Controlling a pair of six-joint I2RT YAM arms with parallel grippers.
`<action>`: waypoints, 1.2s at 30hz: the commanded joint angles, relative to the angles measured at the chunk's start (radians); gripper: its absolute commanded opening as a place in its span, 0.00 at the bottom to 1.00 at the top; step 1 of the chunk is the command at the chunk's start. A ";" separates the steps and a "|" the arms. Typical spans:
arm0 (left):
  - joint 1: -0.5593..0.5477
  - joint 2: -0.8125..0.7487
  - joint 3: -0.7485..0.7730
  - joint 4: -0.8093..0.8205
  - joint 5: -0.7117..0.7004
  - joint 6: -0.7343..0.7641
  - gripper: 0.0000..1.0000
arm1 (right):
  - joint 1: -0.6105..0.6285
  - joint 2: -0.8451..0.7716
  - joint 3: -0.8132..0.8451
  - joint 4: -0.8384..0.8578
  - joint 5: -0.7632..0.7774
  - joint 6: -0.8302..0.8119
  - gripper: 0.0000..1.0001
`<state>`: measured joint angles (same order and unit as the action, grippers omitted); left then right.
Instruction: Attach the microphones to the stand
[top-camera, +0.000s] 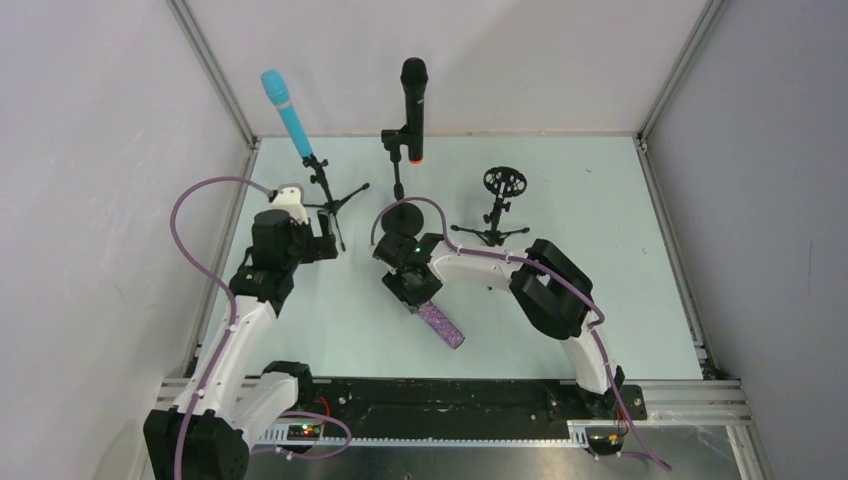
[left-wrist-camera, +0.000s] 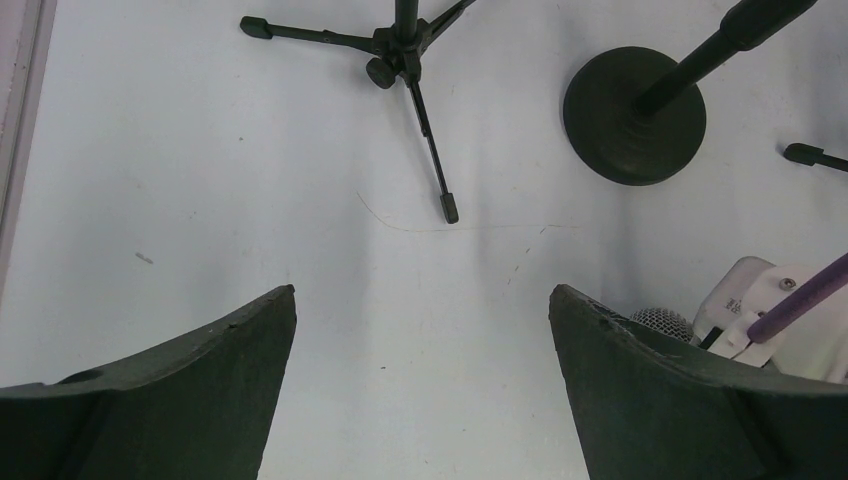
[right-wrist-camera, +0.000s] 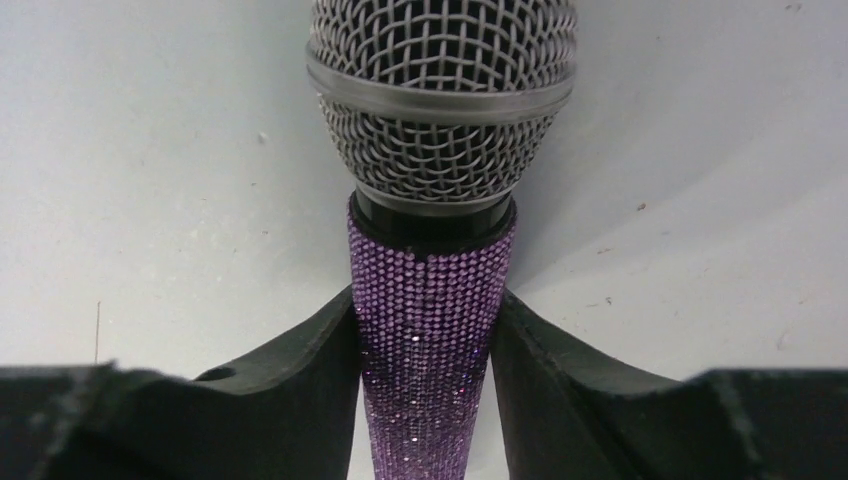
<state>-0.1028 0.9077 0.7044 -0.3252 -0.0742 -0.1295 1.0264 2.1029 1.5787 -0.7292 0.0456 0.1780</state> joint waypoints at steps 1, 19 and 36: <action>-0.010 -0.006 0.018 0.016 0.005 0.025 1.00 | 0.005 0.031 0.049 -0.025 0.002 -0.003 0.47; -0.016 -0.008 0.018 0.016 0.007 0.027 1.00 | -0.051 -0.095 0.043 -0.022 -0.063 -0.045 0.00; -0.019 -0.009 0.018 0.016 0.010 0.026 1.00 | -0.072 -0.634 -0.133 0.257 0.106 -0.106 0.00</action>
<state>-0.1146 0.9077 0.7044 -0.3248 -0.0738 -0.1223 0.9581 1.6596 1.5024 -0.6460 0.0807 0.1036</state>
